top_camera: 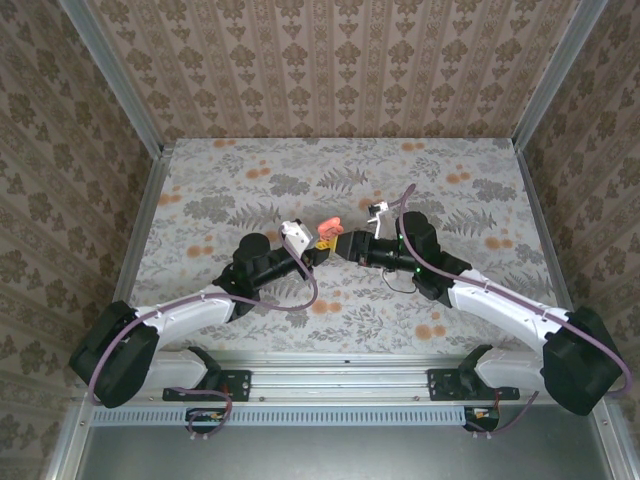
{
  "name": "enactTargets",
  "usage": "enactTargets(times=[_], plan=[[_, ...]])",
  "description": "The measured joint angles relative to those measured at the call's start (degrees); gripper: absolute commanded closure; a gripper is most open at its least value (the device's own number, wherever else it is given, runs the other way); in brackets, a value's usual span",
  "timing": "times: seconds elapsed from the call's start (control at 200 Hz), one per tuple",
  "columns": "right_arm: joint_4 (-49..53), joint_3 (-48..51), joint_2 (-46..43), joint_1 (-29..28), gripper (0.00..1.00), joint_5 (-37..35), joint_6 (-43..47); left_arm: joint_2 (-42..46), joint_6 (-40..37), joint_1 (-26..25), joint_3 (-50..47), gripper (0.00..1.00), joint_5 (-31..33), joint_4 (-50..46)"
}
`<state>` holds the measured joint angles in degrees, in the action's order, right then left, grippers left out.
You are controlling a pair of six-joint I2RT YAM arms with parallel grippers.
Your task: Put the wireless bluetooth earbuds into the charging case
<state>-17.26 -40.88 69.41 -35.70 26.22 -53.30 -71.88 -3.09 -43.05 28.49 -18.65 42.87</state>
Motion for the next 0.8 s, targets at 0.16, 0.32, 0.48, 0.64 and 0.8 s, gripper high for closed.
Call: enactTargets(times=[0.16, 0.32, 0.48, 0.64, 0.8], plan=[[-0.7, 0.0, 0.5, 0.3, 0.64, 0.0, -0.1, 0.0, 0.0, 0.0, 0.0, 0.84, 0.0, 0.0], [-1.0, 0.0, 0.9, 0.3, 0.66, 0.2, -0.1, 0.0, 0.0, 0.0, 0.0, 0.84, 0.0, -0.2], [-2.1, 0.0, 0.9, 0.6, 0.67, 0.2, -0.1, 0.1, 0.0, 0.0, 0.0, 0.84, 0.0, -0.2], [-2.6, 0.0, 1.2, 0.6, 0.67, 0.4, -0.1, 0.3, 0.0, 0.0, 0.0, 0.84, 0.2, -0.6], [-3.1, 0.0, 1.6, 0.6, 0.68, 0.4, -0.1, 0.4, 0.0, 0.0, 0.0, 0.85, 0.5, -0.8]])
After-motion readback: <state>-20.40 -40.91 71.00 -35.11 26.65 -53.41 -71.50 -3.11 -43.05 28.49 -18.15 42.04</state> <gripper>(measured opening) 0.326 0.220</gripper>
